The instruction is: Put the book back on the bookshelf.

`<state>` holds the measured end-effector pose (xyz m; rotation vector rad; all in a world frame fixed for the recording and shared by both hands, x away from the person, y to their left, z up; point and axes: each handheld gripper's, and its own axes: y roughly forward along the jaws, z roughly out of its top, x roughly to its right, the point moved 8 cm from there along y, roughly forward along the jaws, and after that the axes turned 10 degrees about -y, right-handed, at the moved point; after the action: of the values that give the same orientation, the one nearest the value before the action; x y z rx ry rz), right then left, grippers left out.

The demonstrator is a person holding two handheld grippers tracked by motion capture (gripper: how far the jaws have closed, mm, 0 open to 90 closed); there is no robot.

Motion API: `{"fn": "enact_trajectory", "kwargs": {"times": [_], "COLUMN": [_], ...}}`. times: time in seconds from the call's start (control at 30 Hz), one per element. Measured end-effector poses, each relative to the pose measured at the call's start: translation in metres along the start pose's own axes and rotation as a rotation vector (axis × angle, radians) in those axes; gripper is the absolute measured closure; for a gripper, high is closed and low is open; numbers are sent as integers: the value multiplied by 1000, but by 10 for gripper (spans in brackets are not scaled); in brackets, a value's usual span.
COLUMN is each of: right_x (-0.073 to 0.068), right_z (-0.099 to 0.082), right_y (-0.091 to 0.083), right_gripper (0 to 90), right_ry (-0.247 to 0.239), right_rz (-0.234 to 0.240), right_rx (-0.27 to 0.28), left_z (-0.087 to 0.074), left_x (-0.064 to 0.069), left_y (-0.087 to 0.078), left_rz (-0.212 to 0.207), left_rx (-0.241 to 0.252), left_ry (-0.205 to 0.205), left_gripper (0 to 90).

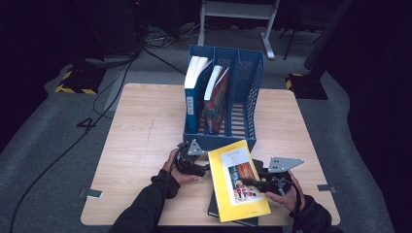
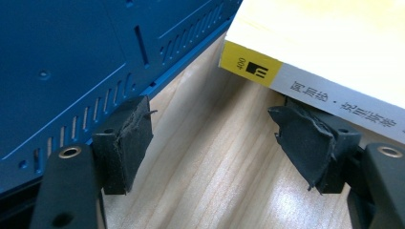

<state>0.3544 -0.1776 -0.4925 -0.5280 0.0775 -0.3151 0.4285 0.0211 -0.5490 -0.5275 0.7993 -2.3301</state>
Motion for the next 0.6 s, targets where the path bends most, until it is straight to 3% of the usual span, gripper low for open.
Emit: {"fn": "enact_trajectory", "kwargs": {"times": [0.27, 0.6], "right_x": [-2, -6], "right_z": [5, 15], "right_y": [-6, -22], "right_gripper": [732, 726], "right_ry": [-17, -63], "right_rz": [14, 24], "right_rx": [34, 65], "left_z": [9, 36], "left_x": [5, 18], "left_y": [-10, -32], "left_rz": [-18, -76], "left_rx": [52, 187], "left_ry": [9, -4], "left_gripper": [330, 477]}}
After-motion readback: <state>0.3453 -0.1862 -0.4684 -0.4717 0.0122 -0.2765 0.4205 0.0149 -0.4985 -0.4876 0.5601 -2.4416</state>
